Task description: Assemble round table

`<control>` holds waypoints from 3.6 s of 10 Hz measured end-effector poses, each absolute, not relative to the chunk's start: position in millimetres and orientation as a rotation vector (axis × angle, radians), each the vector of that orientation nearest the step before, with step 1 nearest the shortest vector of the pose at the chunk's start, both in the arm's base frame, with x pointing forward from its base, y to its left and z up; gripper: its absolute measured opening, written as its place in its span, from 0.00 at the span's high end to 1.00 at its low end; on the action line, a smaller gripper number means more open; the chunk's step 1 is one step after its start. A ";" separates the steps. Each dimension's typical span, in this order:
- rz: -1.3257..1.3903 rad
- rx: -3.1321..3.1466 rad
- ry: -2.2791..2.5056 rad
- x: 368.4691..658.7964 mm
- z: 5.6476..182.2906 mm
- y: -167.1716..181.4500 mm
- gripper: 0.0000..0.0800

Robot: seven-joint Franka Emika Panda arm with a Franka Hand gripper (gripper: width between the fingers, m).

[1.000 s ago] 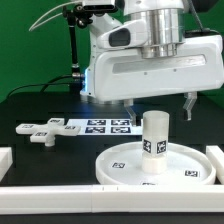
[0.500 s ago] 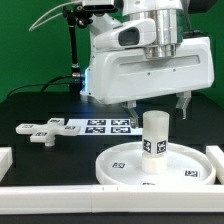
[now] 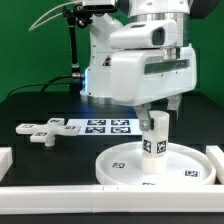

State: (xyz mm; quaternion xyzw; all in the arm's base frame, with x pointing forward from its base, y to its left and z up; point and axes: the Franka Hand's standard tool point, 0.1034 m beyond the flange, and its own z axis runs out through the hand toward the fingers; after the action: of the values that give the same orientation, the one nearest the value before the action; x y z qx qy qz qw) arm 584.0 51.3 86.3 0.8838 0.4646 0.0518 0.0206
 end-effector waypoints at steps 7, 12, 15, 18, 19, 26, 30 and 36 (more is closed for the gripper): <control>0.095 2.279 2.017 581.3 80.8 42.7 0.19; 0.027 1.896 2.322 582.4 81.0 46.2 0.19; 0.019 1.845 2.351 582.3 80.6 46.3 0.19; -0.008 1.857 2.359 577.5 78.0 44.0 0.47; -0.009 1.857 2.359 577.3 78.0 44.0 0.48; -0.041 2.335 1.944 570.2 76.7 43.4 0.48; -0.029 2.648 1.499 568.0 76.0 46.2 0.48; 0.002 2.891 0.980 567.8 76.0 48.4 0.48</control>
Offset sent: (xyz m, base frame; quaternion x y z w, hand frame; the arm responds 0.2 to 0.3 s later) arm 0.0011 -0.0019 -0.0049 0.0197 -0.0221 -0.2238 0.9742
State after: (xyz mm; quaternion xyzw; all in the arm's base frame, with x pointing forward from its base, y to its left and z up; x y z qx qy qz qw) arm 567.8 48.4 76.0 0.9461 0.3207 0.0008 0.0446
